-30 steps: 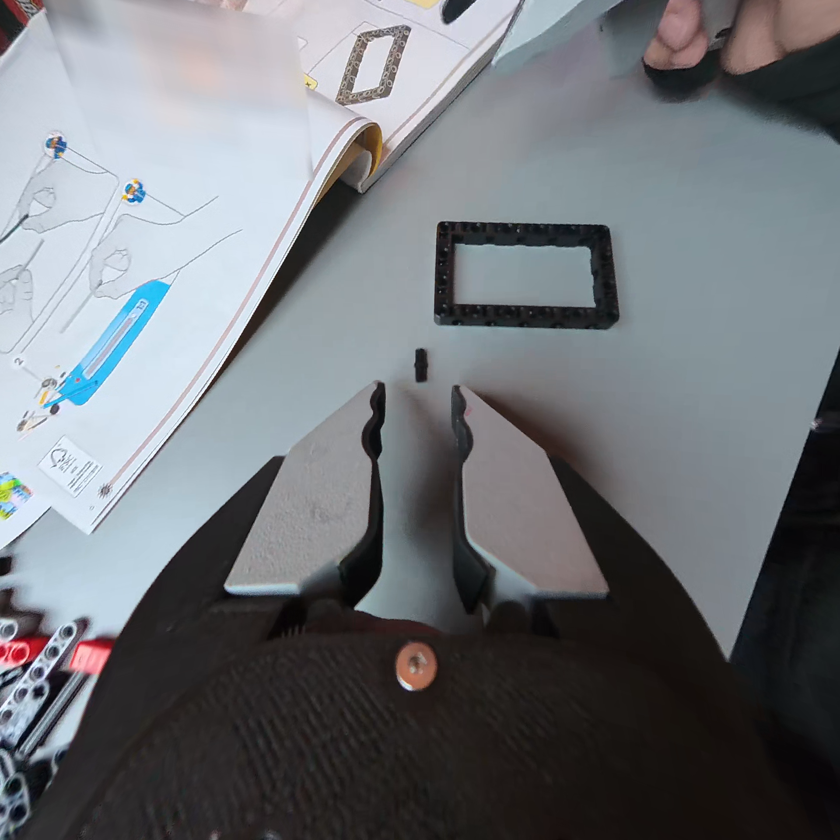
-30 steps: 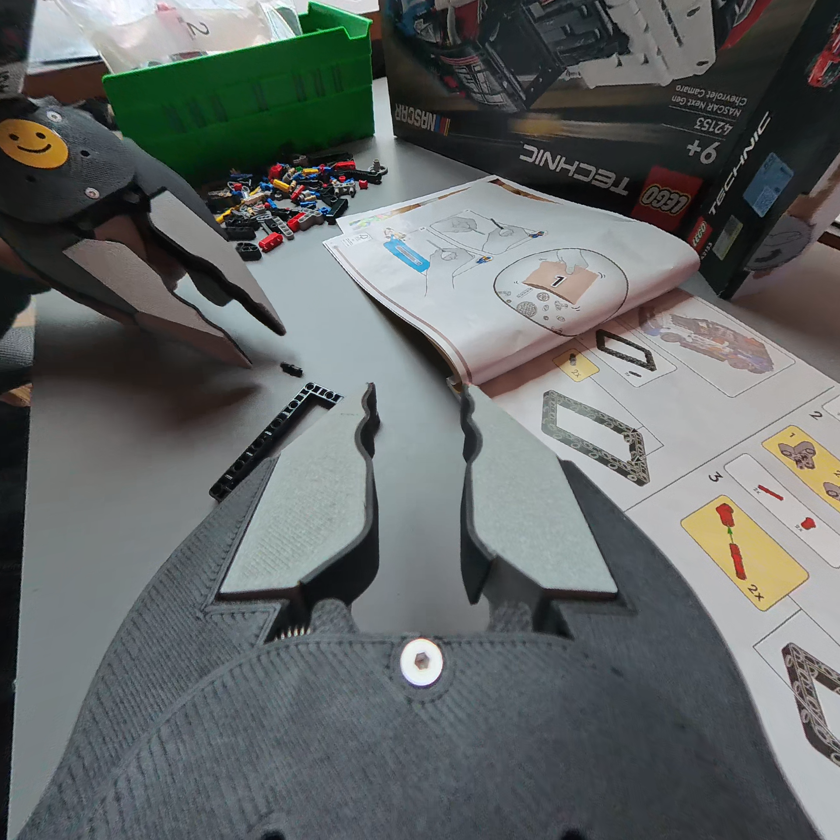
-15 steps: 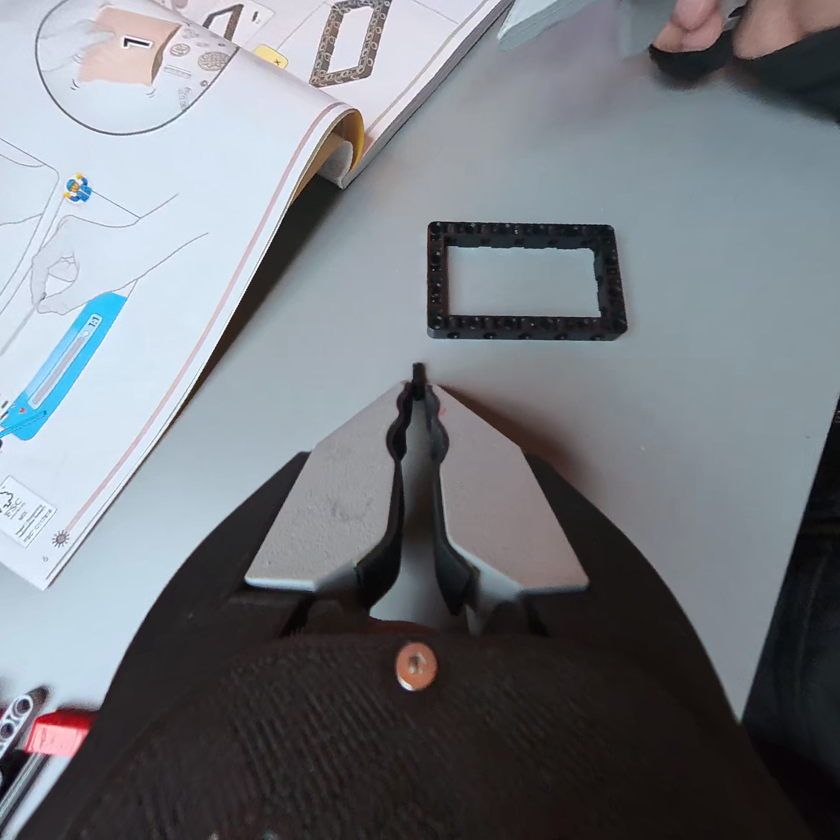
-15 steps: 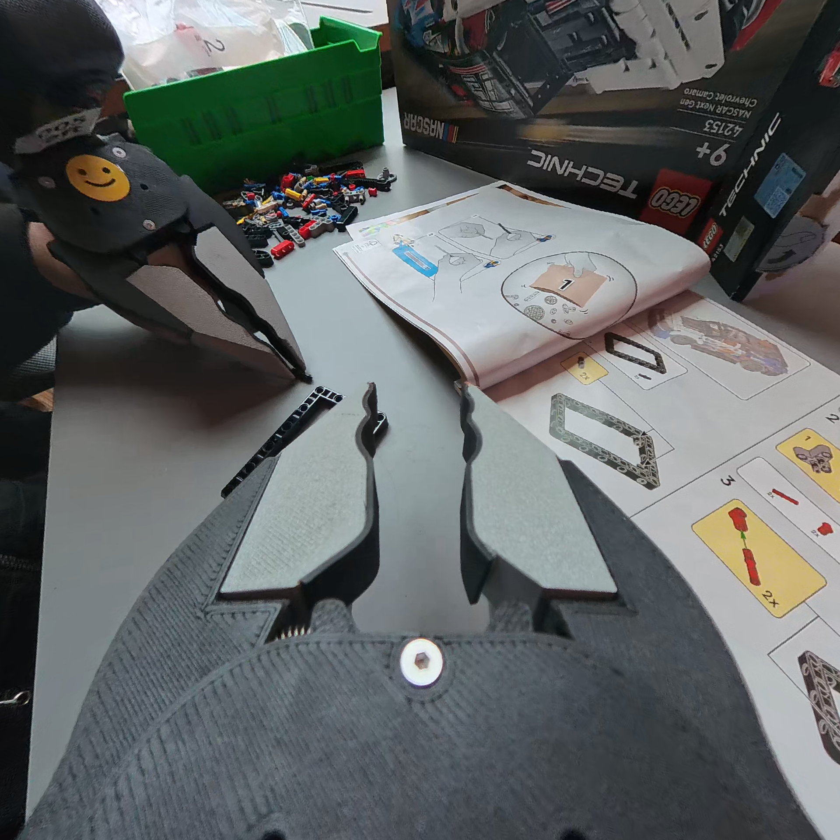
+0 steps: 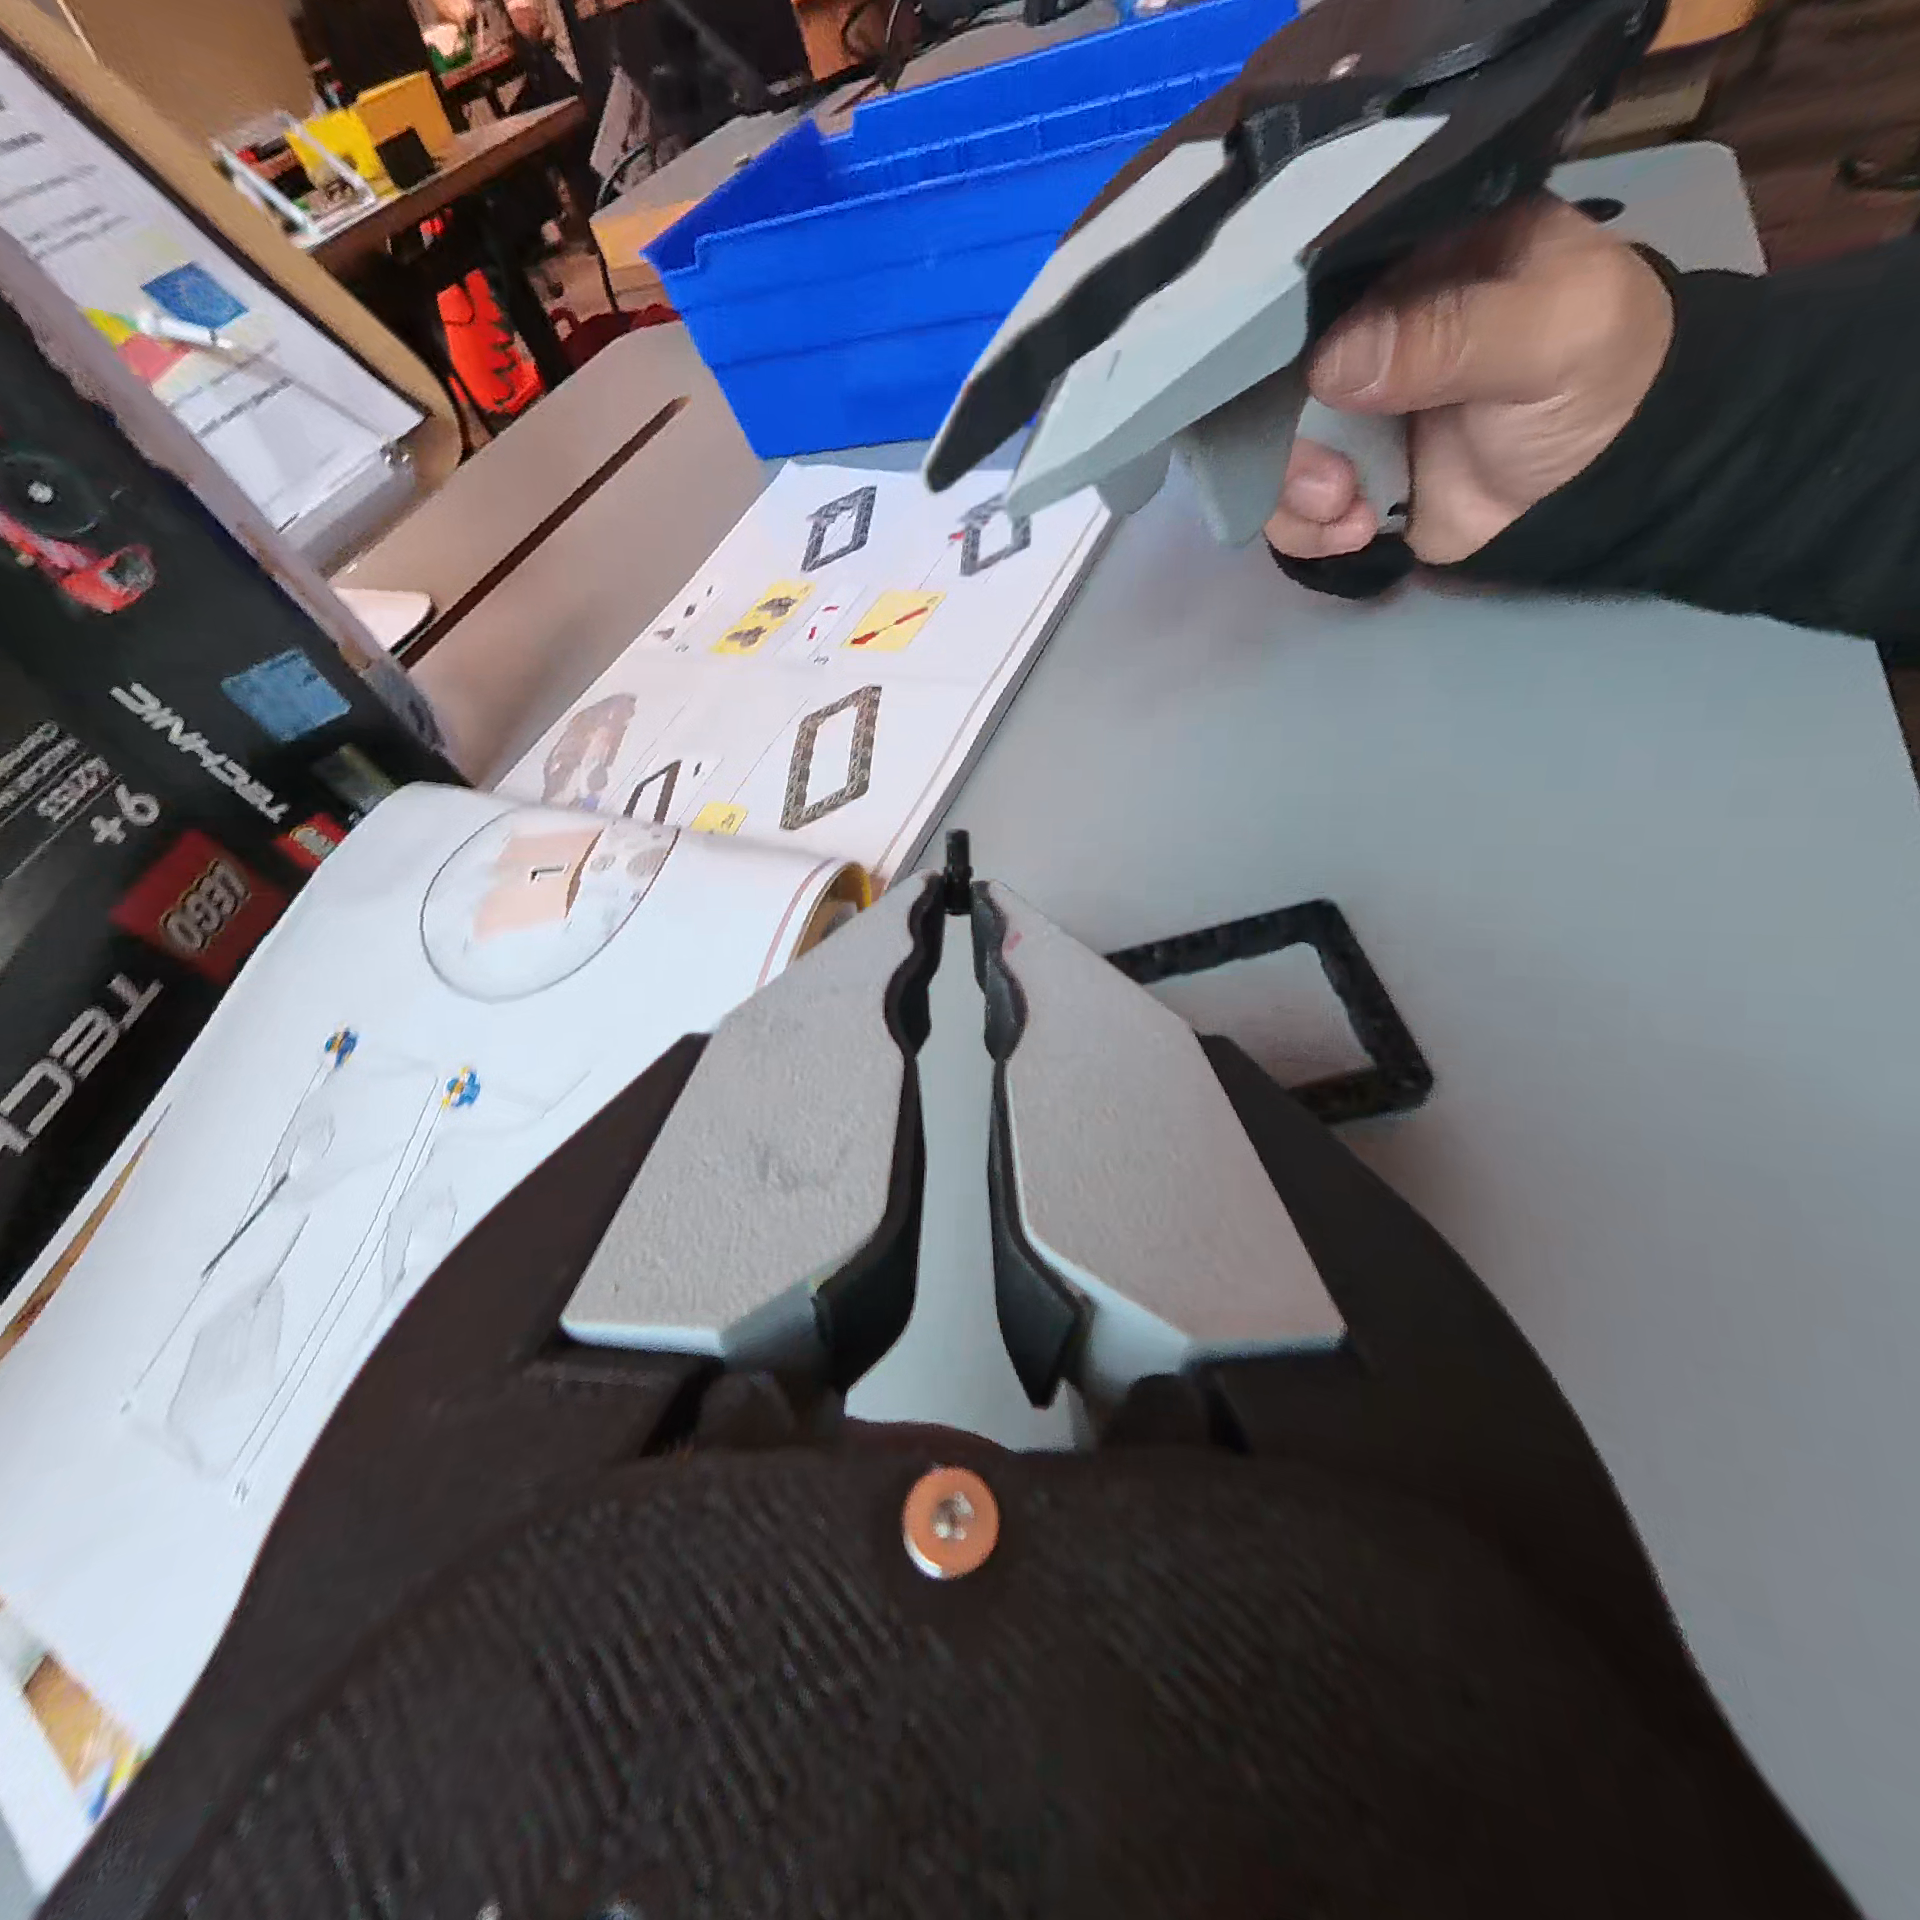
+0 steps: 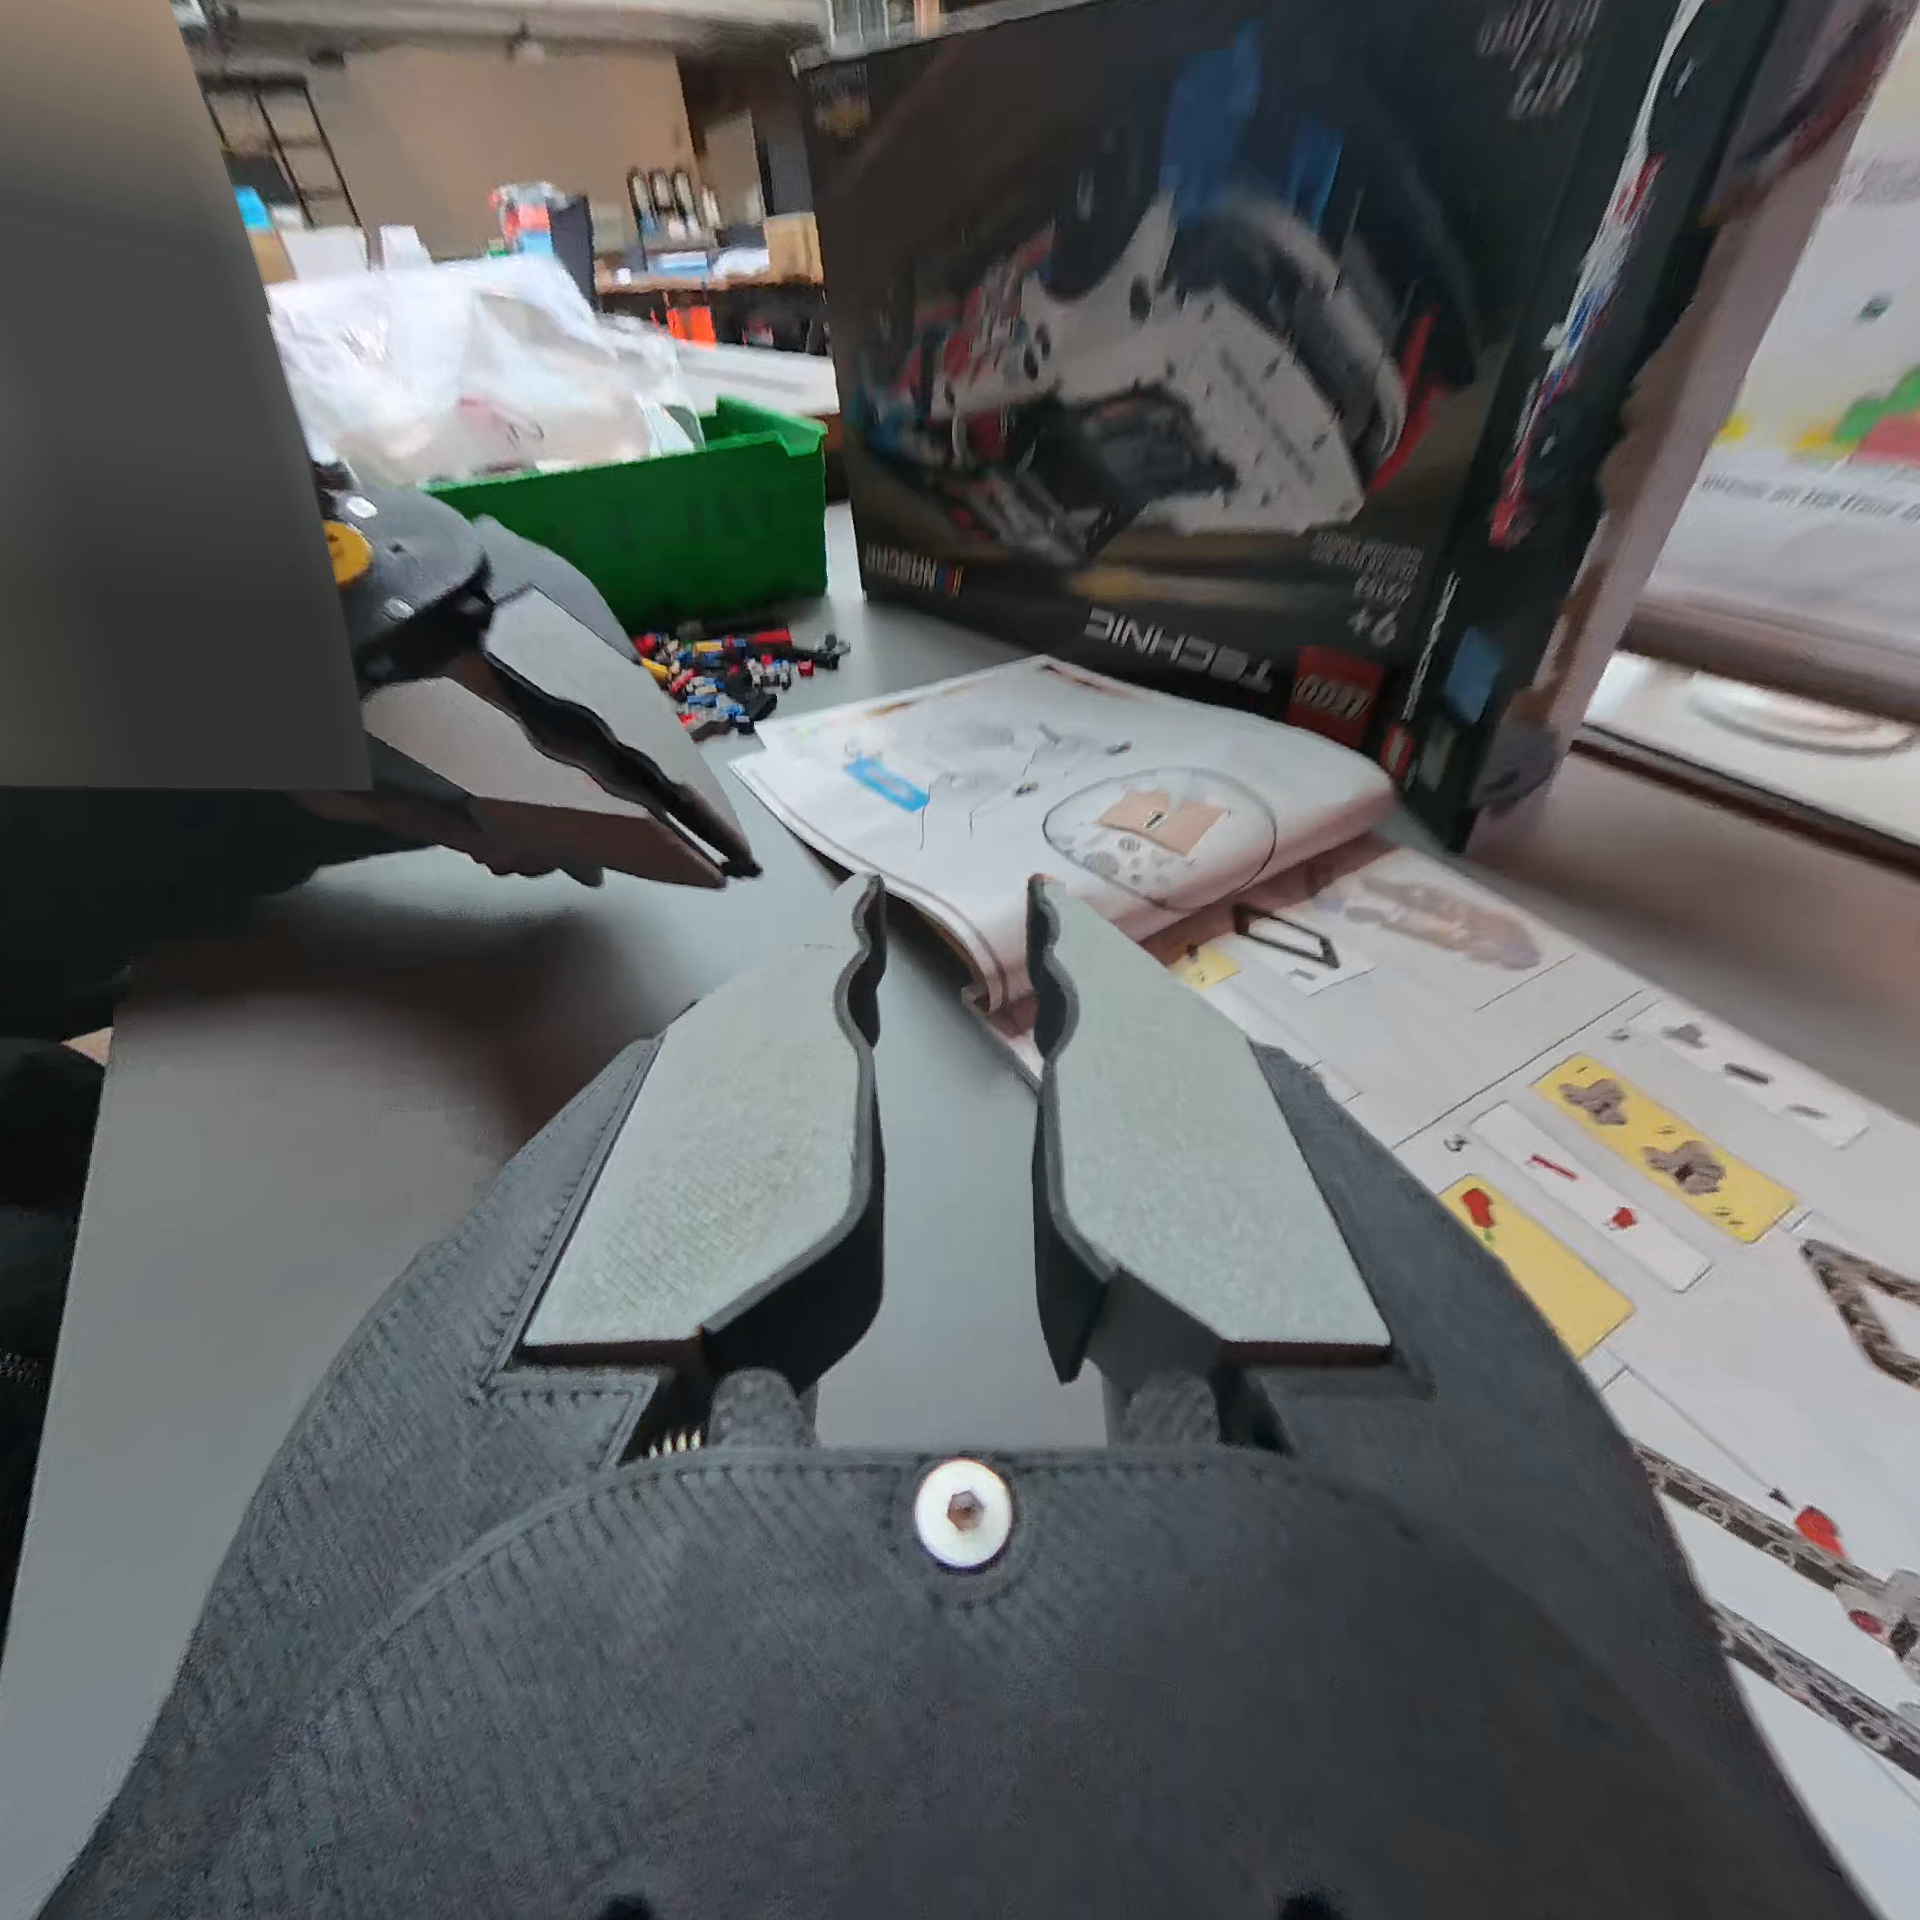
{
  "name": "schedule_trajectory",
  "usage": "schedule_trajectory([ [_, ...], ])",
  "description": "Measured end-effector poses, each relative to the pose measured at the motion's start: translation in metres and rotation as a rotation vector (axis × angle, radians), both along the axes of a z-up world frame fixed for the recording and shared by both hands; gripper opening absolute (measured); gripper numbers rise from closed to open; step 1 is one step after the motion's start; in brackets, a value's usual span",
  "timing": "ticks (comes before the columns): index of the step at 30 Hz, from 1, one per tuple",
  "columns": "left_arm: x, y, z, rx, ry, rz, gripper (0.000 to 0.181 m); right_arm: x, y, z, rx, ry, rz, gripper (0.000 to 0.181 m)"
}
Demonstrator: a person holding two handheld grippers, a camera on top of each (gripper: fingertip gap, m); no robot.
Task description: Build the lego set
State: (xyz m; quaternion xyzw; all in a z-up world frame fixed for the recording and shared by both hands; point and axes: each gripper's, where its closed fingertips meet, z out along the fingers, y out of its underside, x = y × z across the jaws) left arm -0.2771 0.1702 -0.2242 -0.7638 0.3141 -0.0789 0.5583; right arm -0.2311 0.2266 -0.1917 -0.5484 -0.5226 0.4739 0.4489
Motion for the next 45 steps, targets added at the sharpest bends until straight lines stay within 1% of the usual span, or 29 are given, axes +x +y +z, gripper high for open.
schedule_trajectory([
  [2,0.008,0.006,-0.001,0.026,-0.029,-0.02,0.002,0.006,-0.002,0.007,0.023,0.07,-0.001,0.023],
  [3,0.011,0.007,-0.002,0.029,-0.059,-0.025,0.002,0.007,-0.006,0.008,0.021,0.091,0.017,0.018],
  [4,0.013,0.007,-0.004,0.02,-0.064,-0.026,0.002,0.005,-0.012,0.006,0.007,0.086,0.058,0.016],
  [5,0.011,0.008,-0.004,0.031,-0.047,-0.008,0.002,0.003,-0.015,0.001,-0.017,0.057,0.082,0.017],
  [7,0.008,0.007,-0.002,0.069,-0.017,-0.005,0.002,-0.004,-0.022,-0.008,-0.059,0.012,0.123,0.021],
  [9,0.008,0.005,-0.006,0.052,0.002,-0.006,0.002,-0.009,-0.031,-0.012,-0.101,-0.005,0.172,0.028],
  [12,0.014,0.004,-0.004,0.061,-0.014,-0.026,0.002,-0.014,-0.045,-0.019,-0.129,-0.046,0.239,0.029],
  [17,0.024,0.002,-0.005,0.057,-0.009,-0.066,0.002,-0.021,-0.059,-0.024,-0.136,-0.079,0.296,0.027],
  [19,0.027,0.001,-0.004,0.075,-0.001,-0.07,0.002,-0.024,-0.065,-0.024,-0.153,-0.085,0.327,0.019],
  [22,0.029,0.001,-0.006,0.074,0.014,-0.073,0.002,-0.024,-0.065,-0.026,-0.157,-0.098,0.324,0.01],
  [26,0.031,0.0,-0.005,0.1,0.038,-0.08,0.002,-0.022,-0.061,-0.023,-0.187,-0.076,0.318,0.01],
  [30,0.034,-0.001,-0.007,0.114,0.071,-0.083,0.002,-0.023,-0.064,-0.025,-0.187,-0.091,0.329,0.01],
  [33,0.034,-0.001,-0.007,0.116,0.079,-0.081,0.003,-0.023,-0.066,-0.027,-0.171,-0.102,0.334,0.0],
  [37,0.031,0.001,-0.008,0.109,0.084,-0.063,0.002,-0.023,-0.062,-0.03,-0.171,-0.119,0.316,0.0],
  [39,0.026,0.004,-0.013,0.08,0.104,-0.036,0.002,-0.023,-0.054,-0.032,-0.172,-0.13,0.279,0.005],
  [42,0.028,0.002,-0.013,0.072,0.093,-0.053,0.002,-0.022,-0.055,-0.031,-0.171,-0.123,0.285,0.008],
  [45,0.029,0.001,-0.014,0.073,0.104,-0.059,0.002,-0.023,-0.062,-0.036,-0.13,-0.157,0.31,0.008],
])
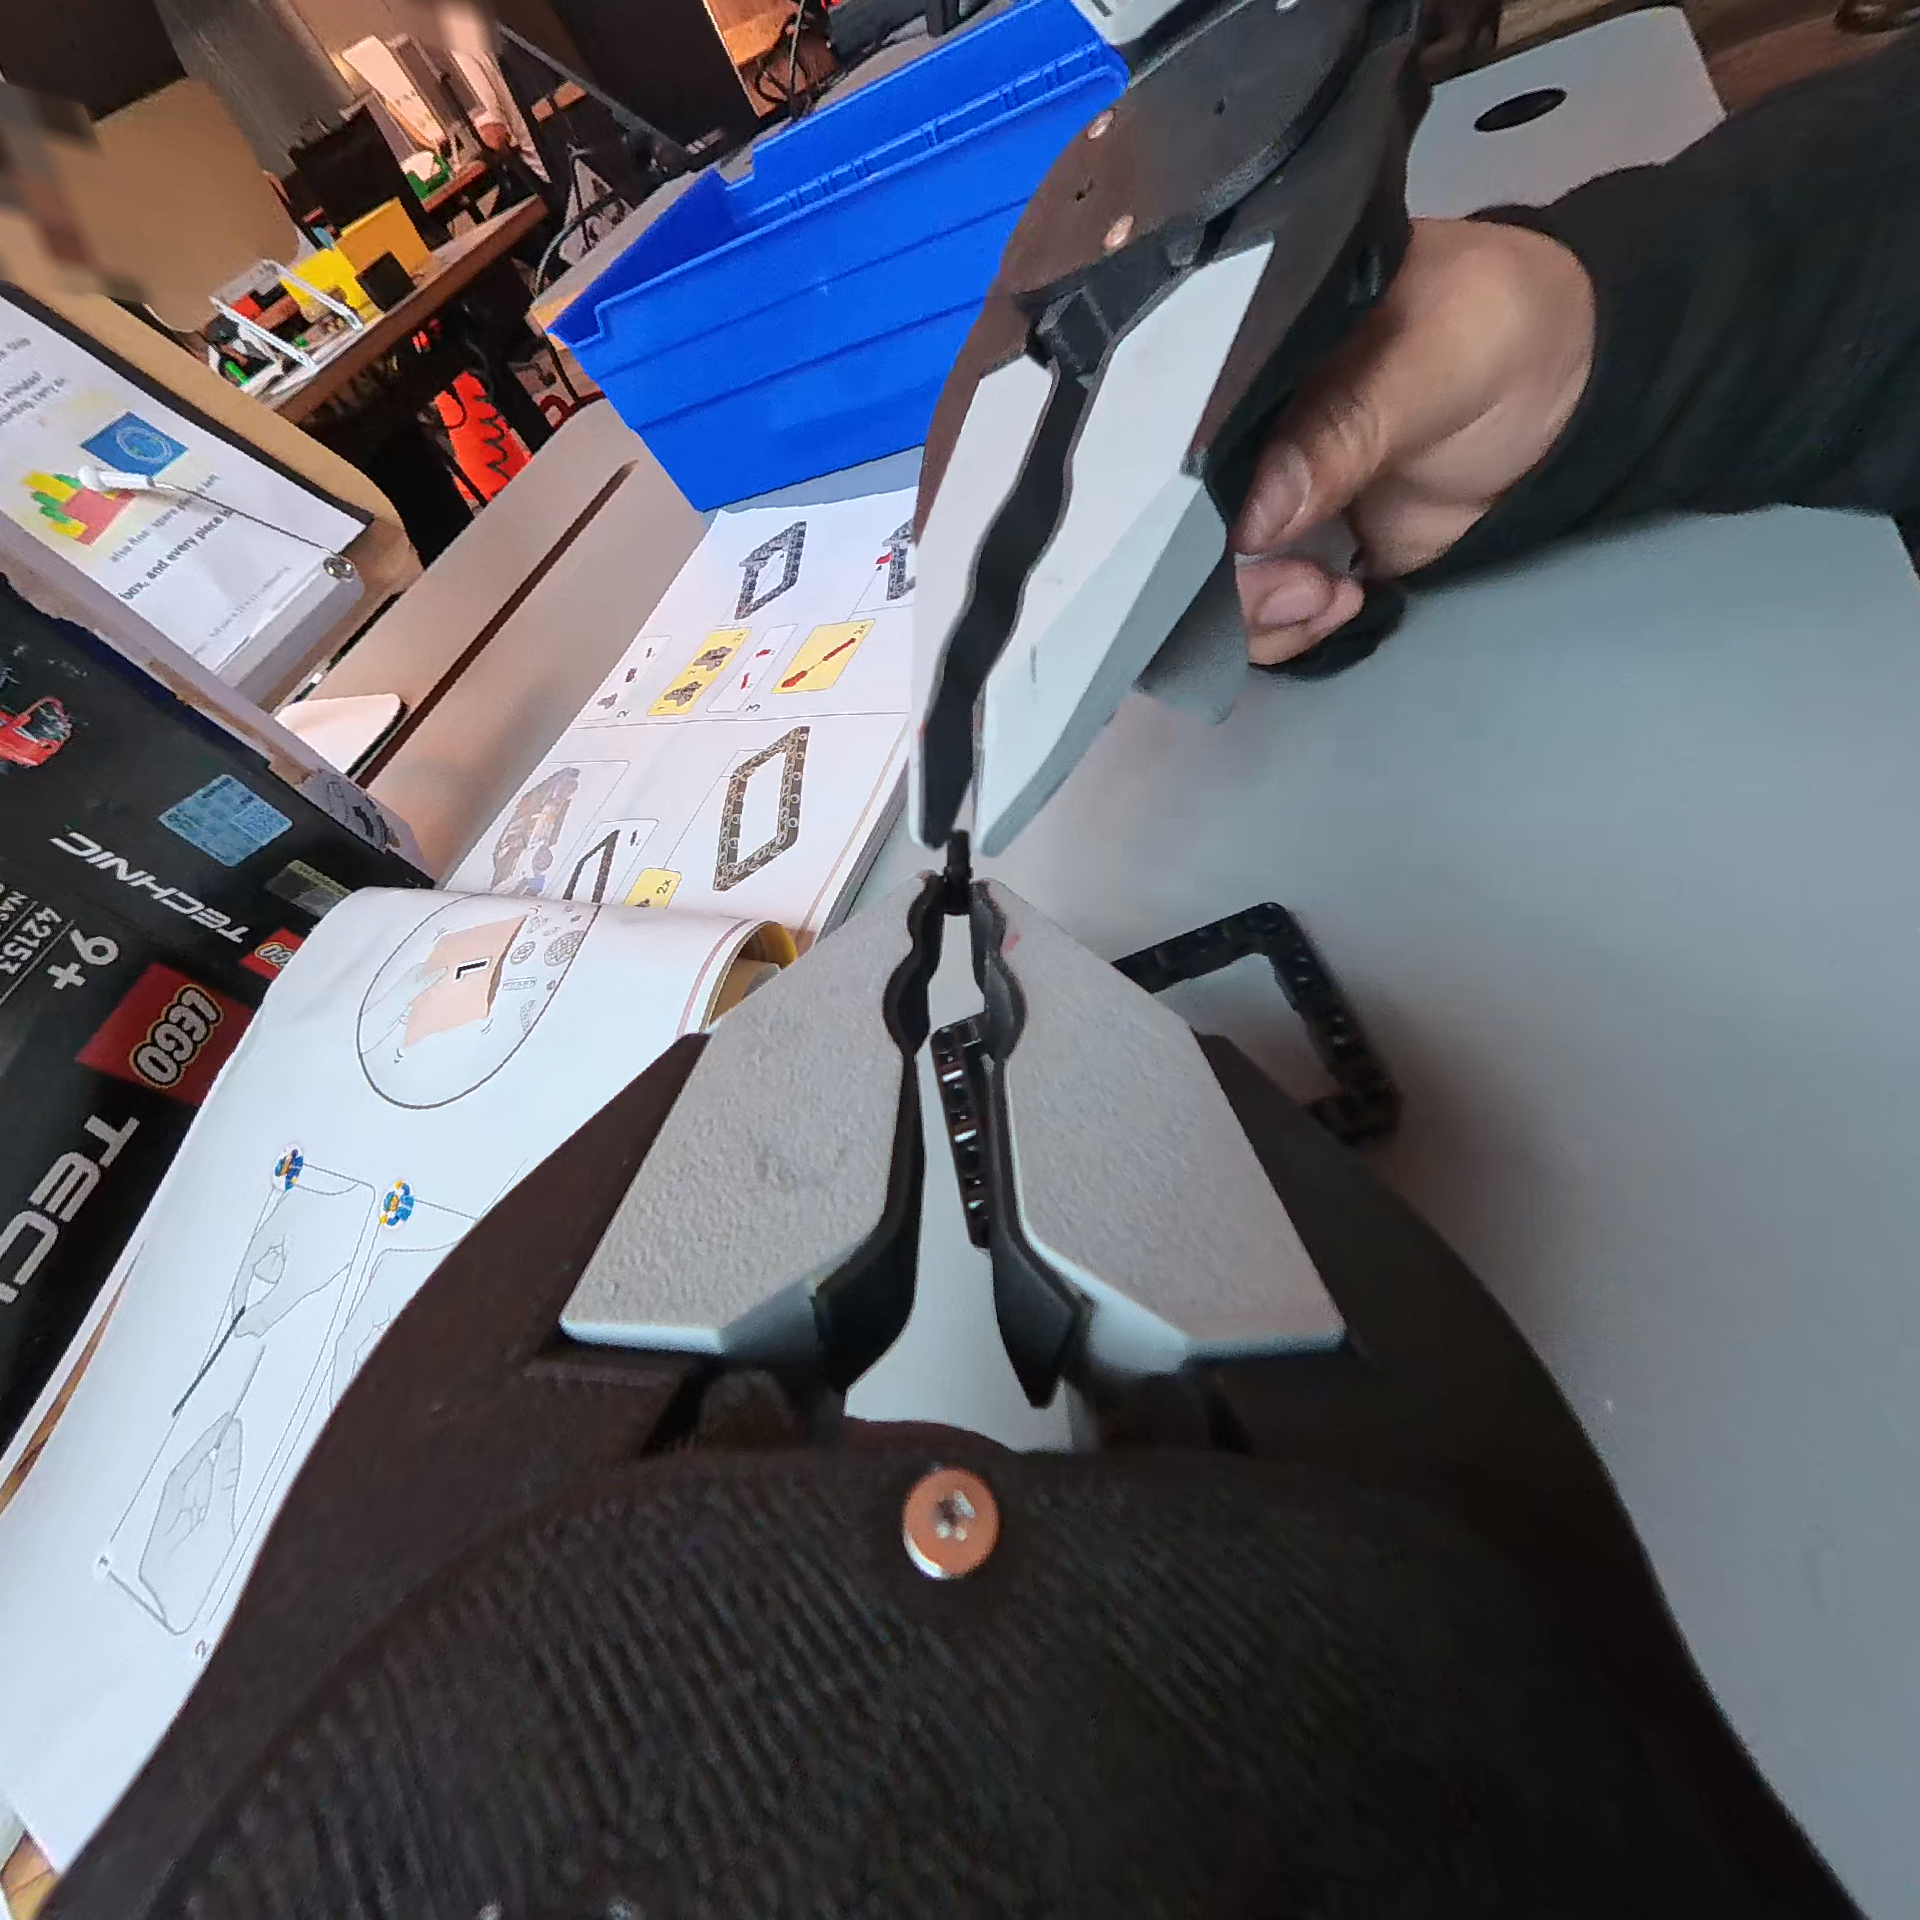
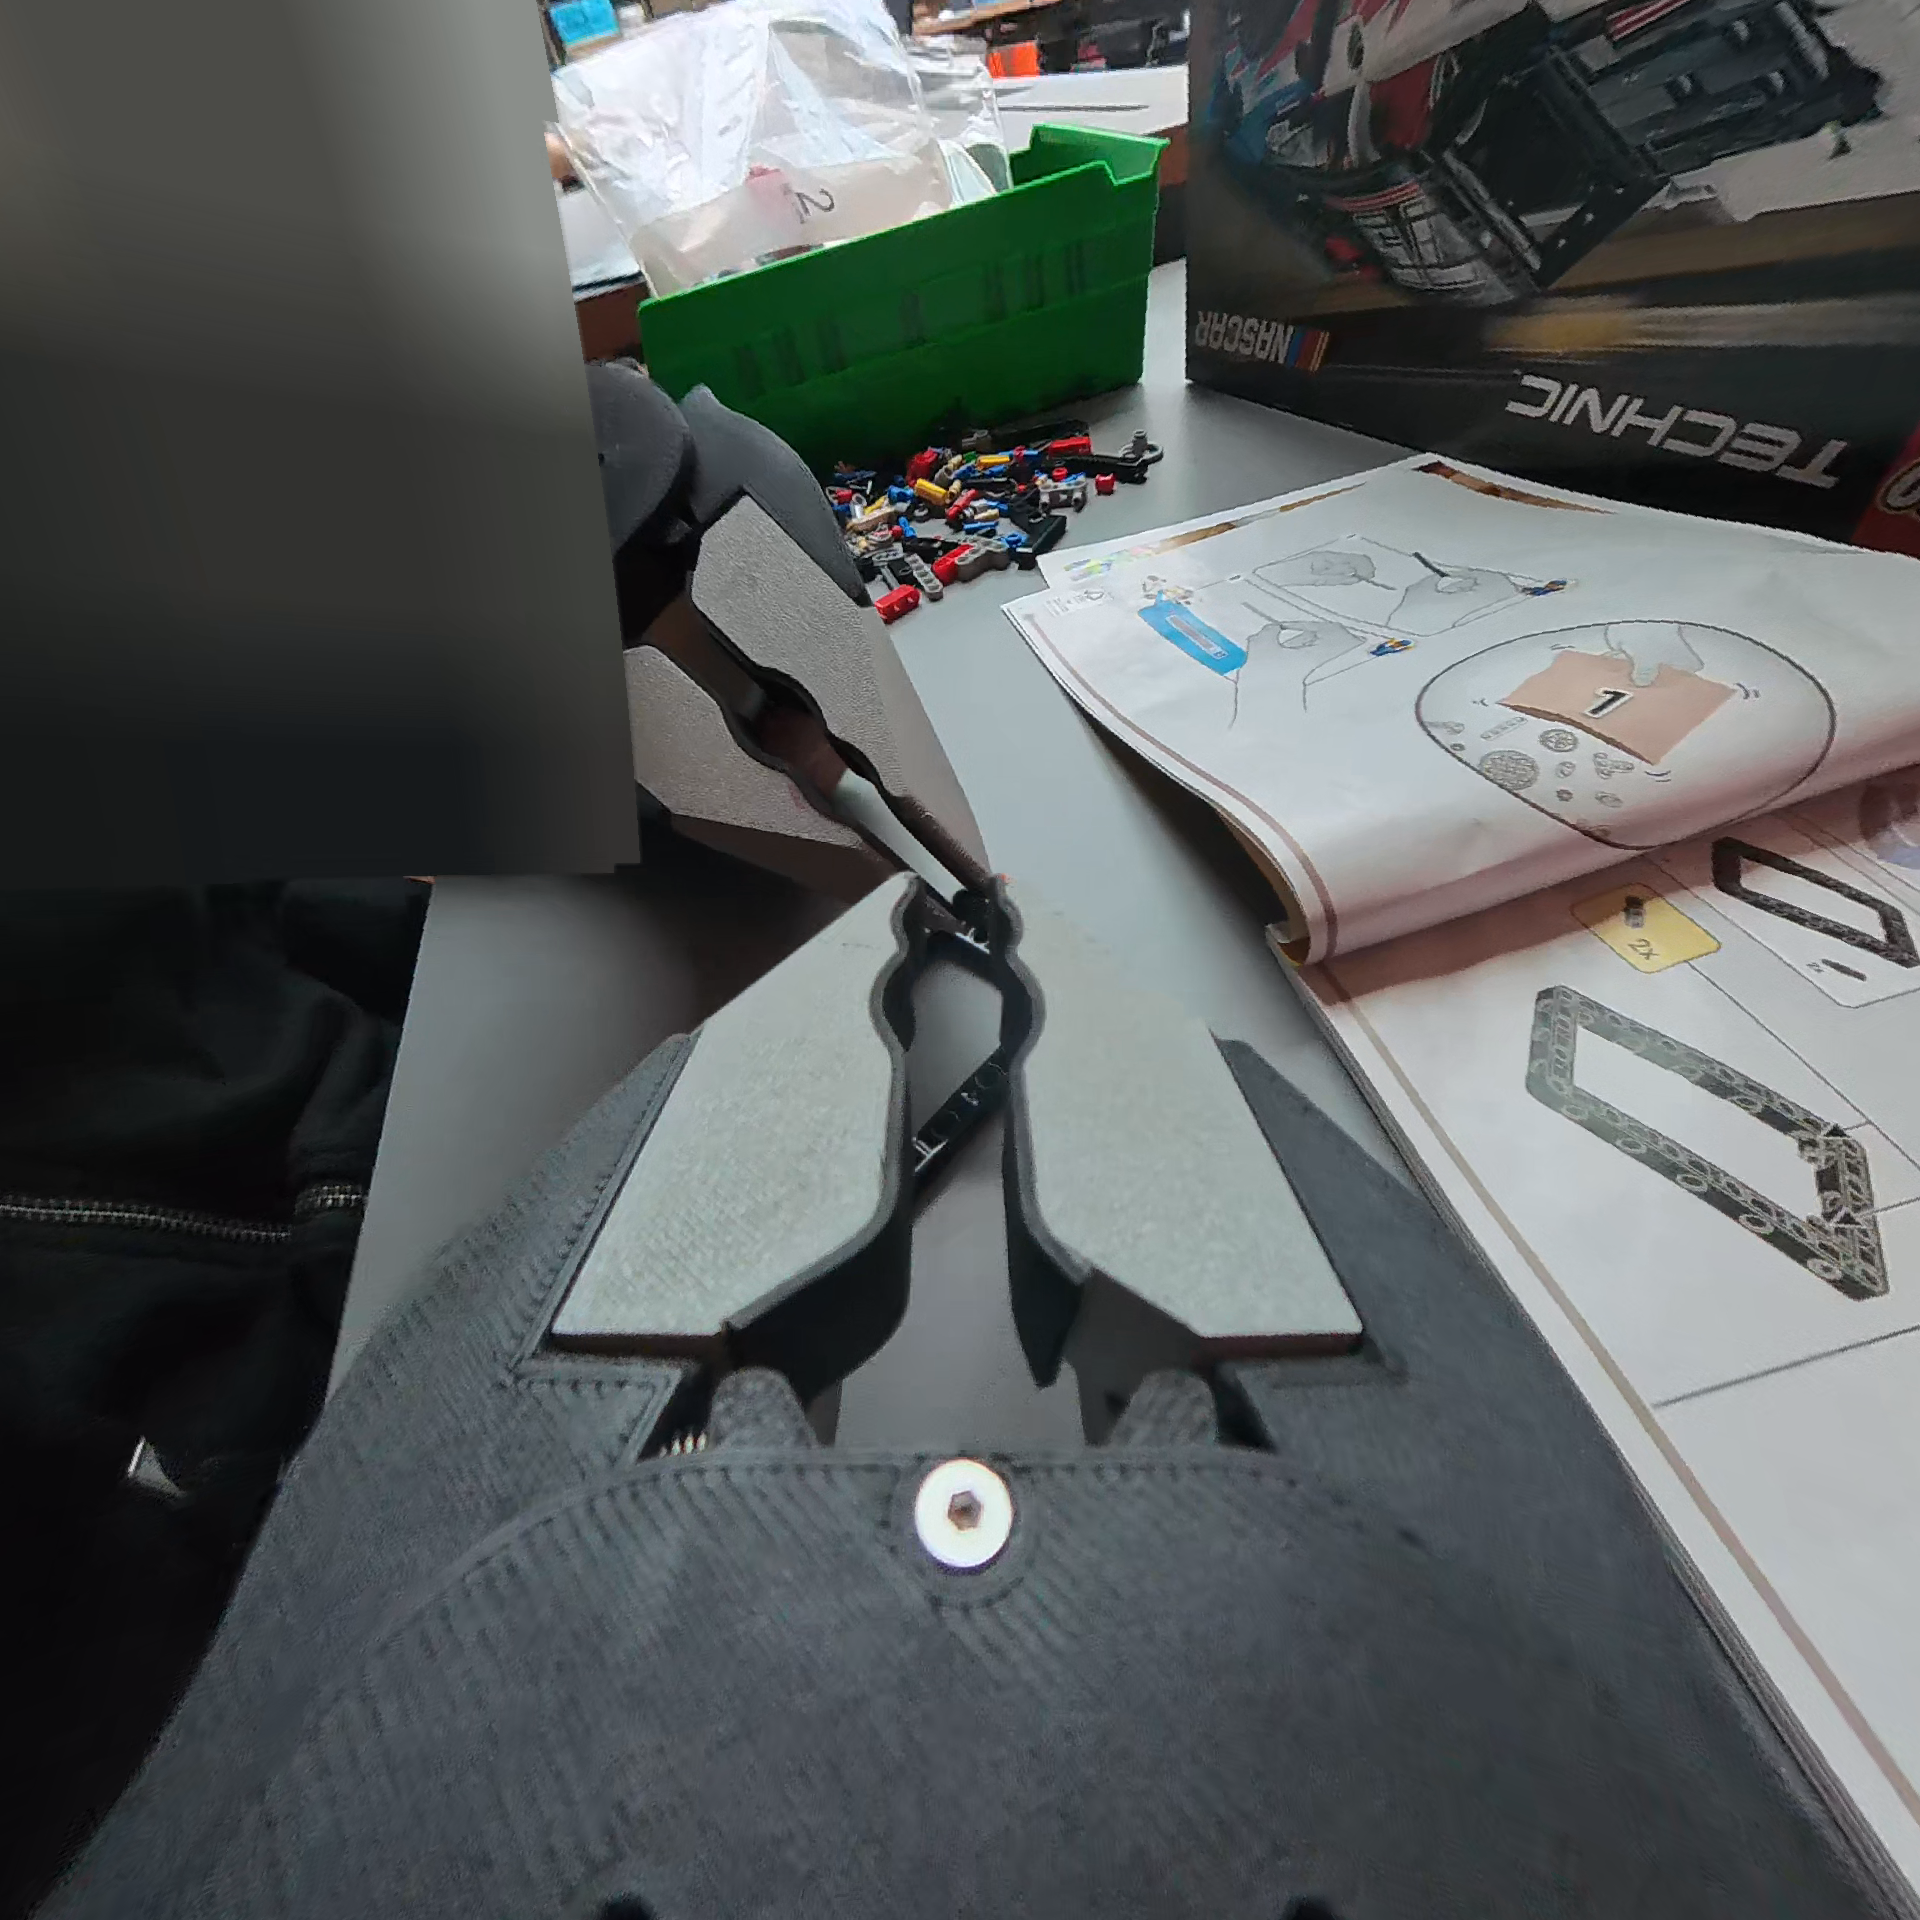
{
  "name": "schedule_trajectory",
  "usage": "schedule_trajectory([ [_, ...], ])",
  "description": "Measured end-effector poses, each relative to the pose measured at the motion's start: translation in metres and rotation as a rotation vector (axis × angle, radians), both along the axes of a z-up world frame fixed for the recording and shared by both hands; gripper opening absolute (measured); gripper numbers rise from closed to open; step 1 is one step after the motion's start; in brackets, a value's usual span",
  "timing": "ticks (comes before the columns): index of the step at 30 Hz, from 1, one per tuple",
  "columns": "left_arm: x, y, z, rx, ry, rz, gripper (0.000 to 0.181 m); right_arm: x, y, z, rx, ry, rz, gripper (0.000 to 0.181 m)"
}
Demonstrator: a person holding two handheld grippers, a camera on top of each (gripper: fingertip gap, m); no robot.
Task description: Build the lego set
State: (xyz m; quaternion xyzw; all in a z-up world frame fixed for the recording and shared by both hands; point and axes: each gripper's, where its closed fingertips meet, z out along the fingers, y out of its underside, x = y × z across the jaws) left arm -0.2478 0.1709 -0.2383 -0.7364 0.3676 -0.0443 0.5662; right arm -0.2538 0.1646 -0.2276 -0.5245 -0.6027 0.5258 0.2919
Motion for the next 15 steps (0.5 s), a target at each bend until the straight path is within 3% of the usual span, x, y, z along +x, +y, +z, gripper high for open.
schedule_trajectory([
  [15,0.0007,-0.005,0.0047,0.013,-0.029,-0.025,0.002,0.0014,-0.0017,-0.0046,0.024,-0.025,0.013,0.001],
])
